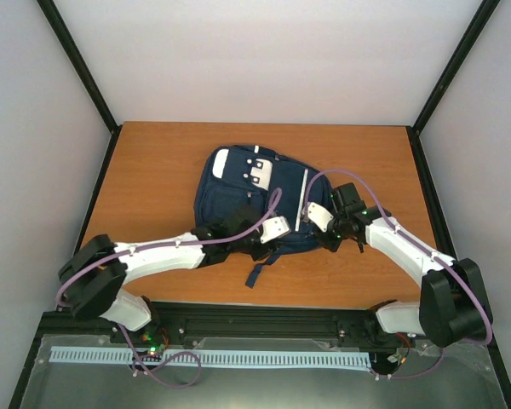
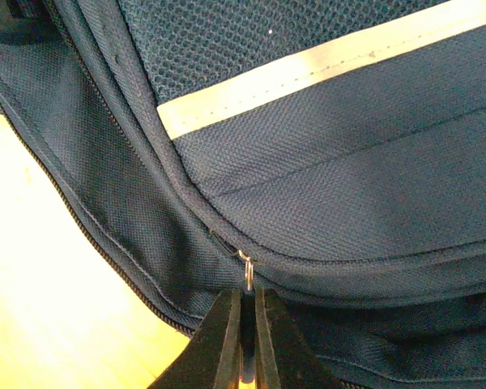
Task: Pack the student bag
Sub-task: Adjust the student bag at the center of the board.
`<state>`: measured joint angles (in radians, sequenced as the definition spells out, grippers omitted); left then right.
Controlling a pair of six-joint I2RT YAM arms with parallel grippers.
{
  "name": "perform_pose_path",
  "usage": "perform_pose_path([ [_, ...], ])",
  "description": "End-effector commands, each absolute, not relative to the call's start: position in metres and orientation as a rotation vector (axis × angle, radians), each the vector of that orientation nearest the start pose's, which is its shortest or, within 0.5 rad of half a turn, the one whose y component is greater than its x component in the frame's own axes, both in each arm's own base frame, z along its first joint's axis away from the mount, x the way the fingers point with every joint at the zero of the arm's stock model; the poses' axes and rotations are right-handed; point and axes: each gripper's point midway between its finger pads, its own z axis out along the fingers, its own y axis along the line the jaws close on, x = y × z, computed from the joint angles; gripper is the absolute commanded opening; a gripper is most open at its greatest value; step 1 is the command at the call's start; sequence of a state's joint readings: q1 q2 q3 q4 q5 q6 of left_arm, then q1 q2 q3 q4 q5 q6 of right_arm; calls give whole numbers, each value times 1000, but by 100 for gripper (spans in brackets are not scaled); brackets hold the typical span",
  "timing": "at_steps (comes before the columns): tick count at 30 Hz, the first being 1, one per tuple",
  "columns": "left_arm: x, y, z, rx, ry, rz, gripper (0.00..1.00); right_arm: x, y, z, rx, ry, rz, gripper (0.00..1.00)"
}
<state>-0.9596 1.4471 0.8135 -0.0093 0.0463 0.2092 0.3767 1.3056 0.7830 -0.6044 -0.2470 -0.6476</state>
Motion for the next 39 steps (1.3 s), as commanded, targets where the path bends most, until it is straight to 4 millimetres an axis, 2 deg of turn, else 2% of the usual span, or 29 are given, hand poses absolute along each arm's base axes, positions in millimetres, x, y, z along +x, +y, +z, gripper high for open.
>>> perform_pose_path([
  [1,243,-375,142,1317,1692,-456,58,250,154,89,-1403,2257,343,3],
  [7,264,-382,136,1296,1625,-344,53,247,154,86,-1400,2267,376,3],
  [11,265,-388,135,1340,1548,-211,43,246,153,85,-1394,2274,387,3],
  [13,259,-394,134,1367,1494,-163,40,245,153,85,-1393,2279,397,3],
  [16,258,-402,133,1379,1459,-97,40,244,153,84,-1390,2286,413,3],
  [23,264,-415,110,1449,1432,70,40,242,153,83,-1385,2296,432,3],
  [26,261,-420,103,1489,1396,155,34,242,152,82,-1385,2298,432,3],
  [28,261,-421,102,1498,1388,216,26,242,152,83,-1380,2301,434,3],
  [35,254,-418,115,1439,1425,150,3,246,143,81,-1361,2338,404,3],
  [39,249,-405,114,1425,1480,130,1,255,131,84,-1332,2357,360,3],
])
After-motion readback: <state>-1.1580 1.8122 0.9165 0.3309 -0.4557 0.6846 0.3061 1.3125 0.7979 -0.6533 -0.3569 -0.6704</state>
